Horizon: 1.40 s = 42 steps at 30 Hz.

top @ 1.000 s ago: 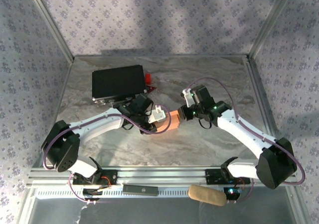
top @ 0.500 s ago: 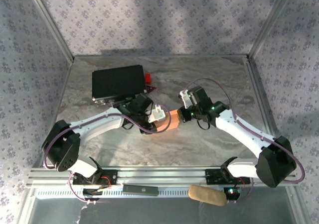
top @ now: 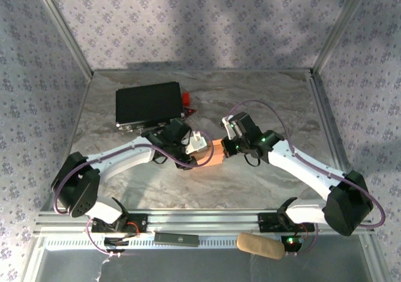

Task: Fold the paper box

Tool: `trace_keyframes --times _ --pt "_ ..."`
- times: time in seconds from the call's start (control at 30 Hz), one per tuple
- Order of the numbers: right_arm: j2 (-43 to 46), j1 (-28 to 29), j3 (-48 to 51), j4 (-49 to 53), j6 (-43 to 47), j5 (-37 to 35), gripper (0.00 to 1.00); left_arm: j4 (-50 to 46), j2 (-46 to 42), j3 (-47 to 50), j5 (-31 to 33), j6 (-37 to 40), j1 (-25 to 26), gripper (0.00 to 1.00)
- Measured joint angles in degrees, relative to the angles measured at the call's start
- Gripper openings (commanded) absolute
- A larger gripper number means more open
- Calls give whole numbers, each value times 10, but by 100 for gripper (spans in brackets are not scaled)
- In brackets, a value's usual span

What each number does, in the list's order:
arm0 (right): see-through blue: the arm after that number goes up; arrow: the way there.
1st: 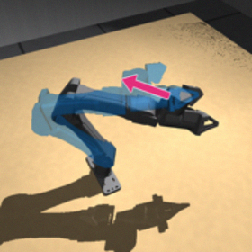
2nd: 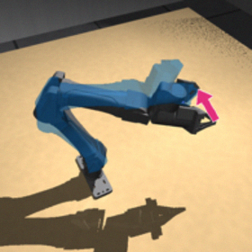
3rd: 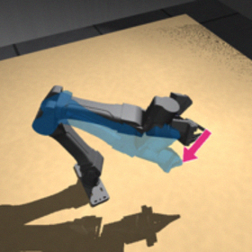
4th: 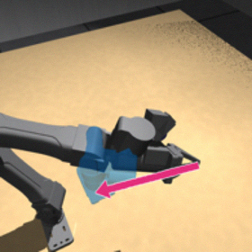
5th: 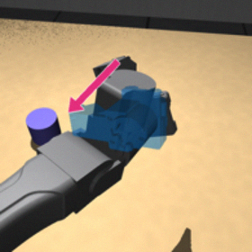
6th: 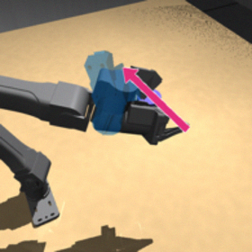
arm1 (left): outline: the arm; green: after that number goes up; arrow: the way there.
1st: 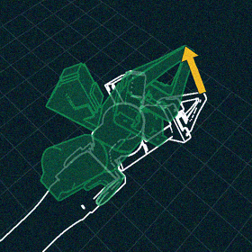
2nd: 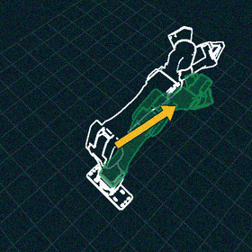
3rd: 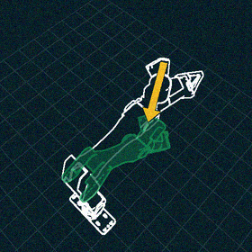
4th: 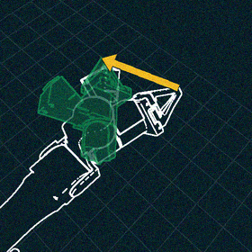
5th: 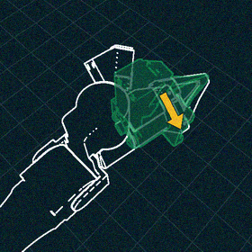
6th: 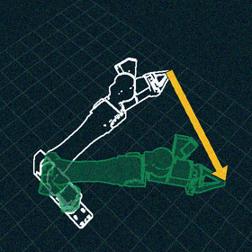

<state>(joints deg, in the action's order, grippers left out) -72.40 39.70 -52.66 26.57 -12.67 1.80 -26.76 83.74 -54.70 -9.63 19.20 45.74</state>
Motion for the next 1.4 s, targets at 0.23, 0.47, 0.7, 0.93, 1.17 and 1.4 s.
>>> trace_keyframes --times 0.23,0.47,0.7,0.93,1.17,1.4 --pt "0 15 0 0 -24 -28 0 11 -53 16 7 -33 0 65" --pt "0 22 0 0 -35 -39 0 18 -137 20 35 -109 -1 61" --pt "0 23 0 0 -35 -42 0 -65 -159 -23 39 -242 -49 51" --pt "0 23 0 0 -37 -42 0 -130 -134 -41 12 -319 -54 38" --pt "0 23 0 0 -39 -42 0 -138 -106 -45 16 -343 -54 35" --pt "0 23 0 0 -39 -42 0 -138 -92 -66 48 -333 -54 41"
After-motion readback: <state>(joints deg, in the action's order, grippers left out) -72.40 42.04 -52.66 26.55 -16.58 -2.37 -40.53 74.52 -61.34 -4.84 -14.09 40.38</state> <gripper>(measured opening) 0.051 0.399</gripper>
